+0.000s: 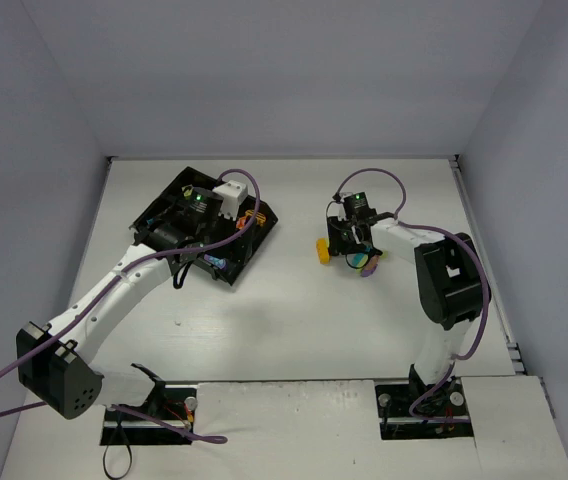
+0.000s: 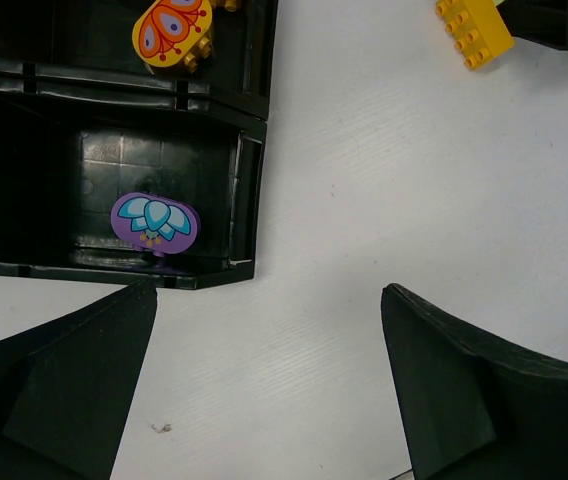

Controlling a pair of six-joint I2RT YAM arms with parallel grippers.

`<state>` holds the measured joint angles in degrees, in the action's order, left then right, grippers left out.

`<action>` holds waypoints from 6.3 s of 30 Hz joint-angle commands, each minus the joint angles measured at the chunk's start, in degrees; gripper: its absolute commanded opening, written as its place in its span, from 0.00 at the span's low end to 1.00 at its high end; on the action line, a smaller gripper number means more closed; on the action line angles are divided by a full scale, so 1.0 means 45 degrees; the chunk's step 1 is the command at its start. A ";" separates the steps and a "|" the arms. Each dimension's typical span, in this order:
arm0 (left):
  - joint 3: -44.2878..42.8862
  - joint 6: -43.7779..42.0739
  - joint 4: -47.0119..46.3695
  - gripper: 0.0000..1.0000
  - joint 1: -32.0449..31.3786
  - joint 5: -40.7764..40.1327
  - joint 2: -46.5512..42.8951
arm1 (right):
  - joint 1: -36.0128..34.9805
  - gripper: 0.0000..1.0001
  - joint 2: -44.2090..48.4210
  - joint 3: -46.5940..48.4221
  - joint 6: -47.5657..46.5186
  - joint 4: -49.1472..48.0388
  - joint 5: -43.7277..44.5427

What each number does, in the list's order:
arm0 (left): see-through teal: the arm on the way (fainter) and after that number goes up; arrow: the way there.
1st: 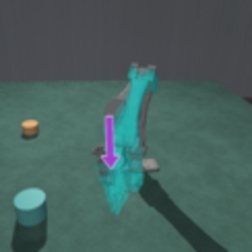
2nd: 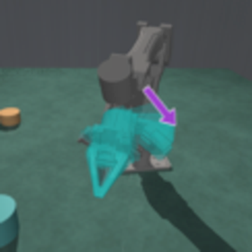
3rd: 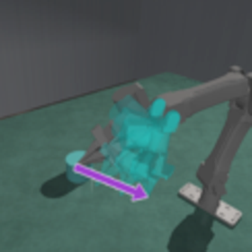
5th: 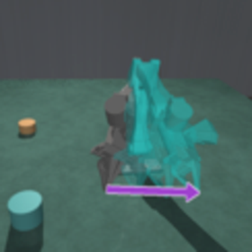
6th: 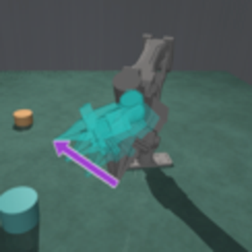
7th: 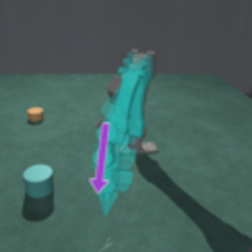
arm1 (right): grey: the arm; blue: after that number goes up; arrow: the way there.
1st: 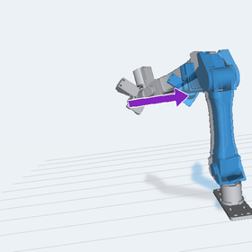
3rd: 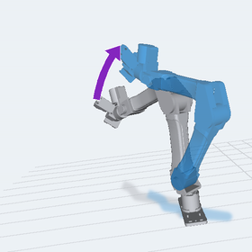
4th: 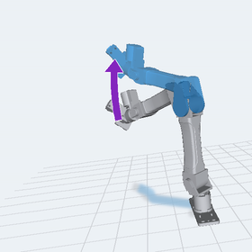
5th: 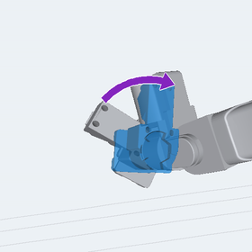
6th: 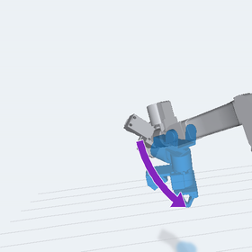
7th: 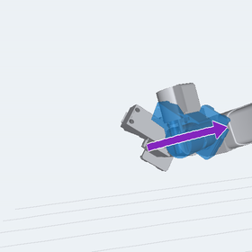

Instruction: Sort the legos into containers by color

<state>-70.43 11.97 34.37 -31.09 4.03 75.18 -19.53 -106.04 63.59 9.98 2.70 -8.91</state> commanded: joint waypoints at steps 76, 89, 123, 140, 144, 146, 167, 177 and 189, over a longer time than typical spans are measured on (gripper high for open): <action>-0.0130 0.6032 -0.9845 0.33 -0.0688 0.6076 0.2513 | -0.2203 0.00 0.8056 -0.3663 0.1162 -0.7357 -0.1751; 0.0203 0.5837 -0.9260 0.04 -0.0591 0.6739 0.1889 | -0.2125 0.00 0.7920 -0.3800 0.1064 -0.7182 -0.0892; -0.0051 0.3026 -0.3620 0.00 0.2826 0.5883 -0.1976 | -0.3217 0.00 0.4645 -0.1244 -0.0770 -0.5855 -0.3390; 0.1062 0.1912 -0.1467 0.00 0.3237 0.3929 -0.5298 | -0.5250 0.17 -0.2077 0.5261 -0.0870 -0.4623 -0.6008; 0.1179 0.1735 -0.1271 0.00 0.3237 0.3869 -0.5417 | -0.5289 0.49 -0.2743 0.5984 -0.0674 -0.4604 -0.6262; 0.1257 0.1696 -0.1309 0.00 0.3237 0.3927 -0.5398 | -0.5270 0.61 -0.2958 0.6199 -0.0674 -0.4604 -0.6399; 0.0262 -0.0236 -0.3575 0.00 0.3355 0.7714 -0.2684 | -0.1364 0.63 0.1863 0.2706 -0.0909 -0.4643 -1.1768; -0.0147 -0.3359 -0.4454 0.00 0.3296 1.2206 -0.1396 | -0.1265 0.66 0.3427 0.2118 -0.1260 -0.4662 -1.3548; -0.1106 -0.4222 -0.3966 0.00 0.2730 1.3166 -0.0202 | -0.1656 0.65 0.3506 0.2879 -0.1494 -0.4623 -1.3880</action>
<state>-71.79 -4.25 19.05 -18.22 60.10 74.74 -26.06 -93.32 72.90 4.32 -15.11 -68.38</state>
